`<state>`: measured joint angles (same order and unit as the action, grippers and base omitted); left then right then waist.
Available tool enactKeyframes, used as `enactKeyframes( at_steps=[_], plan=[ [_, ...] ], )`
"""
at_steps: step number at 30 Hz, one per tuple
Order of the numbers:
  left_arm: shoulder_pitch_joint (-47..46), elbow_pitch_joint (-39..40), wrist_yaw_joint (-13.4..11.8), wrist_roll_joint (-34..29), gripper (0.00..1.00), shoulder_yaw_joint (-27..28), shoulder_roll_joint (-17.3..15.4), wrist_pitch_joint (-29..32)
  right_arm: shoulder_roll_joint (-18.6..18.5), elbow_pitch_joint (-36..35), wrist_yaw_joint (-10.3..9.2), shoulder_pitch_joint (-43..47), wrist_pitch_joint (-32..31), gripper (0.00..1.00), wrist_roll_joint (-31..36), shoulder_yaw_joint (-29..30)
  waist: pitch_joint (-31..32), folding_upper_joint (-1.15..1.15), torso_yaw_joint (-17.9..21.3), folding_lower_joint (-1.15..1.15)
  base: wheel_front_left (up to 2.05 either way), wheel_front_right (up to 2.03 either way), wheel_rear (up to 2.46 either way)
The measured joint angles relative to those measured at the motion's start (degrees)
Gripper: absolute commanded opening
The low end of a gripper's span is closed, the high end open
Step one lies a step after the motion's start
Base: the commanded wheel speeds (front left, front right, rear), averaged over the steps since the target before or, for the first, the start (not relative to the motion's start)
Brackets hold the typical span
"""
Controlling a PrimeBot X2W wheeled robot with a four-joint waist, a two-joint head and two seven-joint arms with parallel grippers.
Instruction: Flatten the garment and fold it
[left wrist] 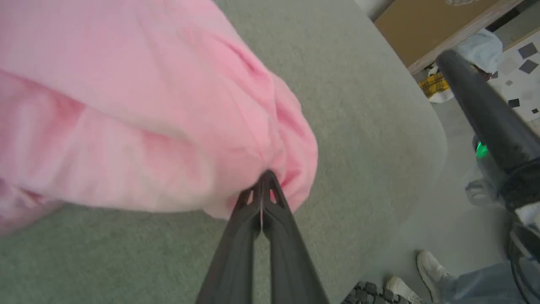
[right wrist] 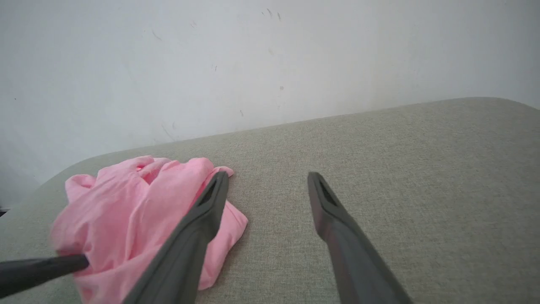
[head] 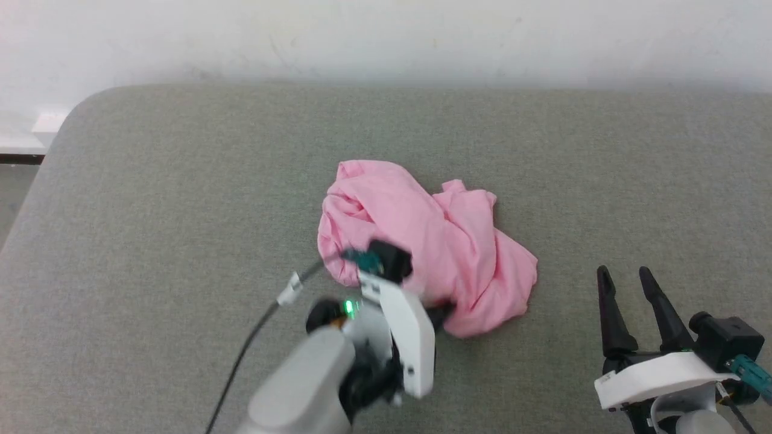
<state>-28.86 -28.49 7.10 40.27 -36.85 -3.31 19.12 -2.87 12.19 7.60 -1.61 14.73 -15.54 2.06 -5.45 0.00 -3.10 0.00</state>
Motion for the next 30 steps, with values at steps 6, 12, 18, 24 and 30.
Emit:
enactKeyframes(
  at_steps=[6,12,18,24,30],
  plan=[
    [3.18,-2.03,-0.37,4.7,1.0,-0.15,0.15,-0.31,0.01,0.08,0.0,0.02,0.0,1.0,-0.88,-0.43,0.4,0.0,-1.2,0.0,0.0,0.0,0.0],
    [2.45,3.82,-2.61,10.09,1.0,7.19,0.22,-7.64,0.0,0.56,0.0,0.73,0.0,1.0,-1.21,-0.49,1.82,0.0,-3.14,0.0,0.0,0.0,0.0],
    [3.11,9.82,-6.67,9.36,1.0,16.28,-3.48,-20.29,0.01,1.11,0.0,1.26,0.0,1.0,-1.69,-0.6,4.02,0.0,-4.5,0.0,0.0,0.0,0.0],
    [10.14,13.11,-11.61,-2.2,1.0,19.56,-10.94,-33.01,0.03,1.6,0.0,2.13,0.0,1.0,-1.77,-0.98,6.05,0.0,-4.97,0.0,0.0,0.0,0.0],
    [21.24,19.67,-14.99,-12.7,1.0,23.79,-9.67,-33.82,0.02,3.38,0.0,2.94,0.0,1.0,-1.66,-0.56,6.77,0.0,-4.64,-0.01,0.0,0.0,0.0]
  ],
)
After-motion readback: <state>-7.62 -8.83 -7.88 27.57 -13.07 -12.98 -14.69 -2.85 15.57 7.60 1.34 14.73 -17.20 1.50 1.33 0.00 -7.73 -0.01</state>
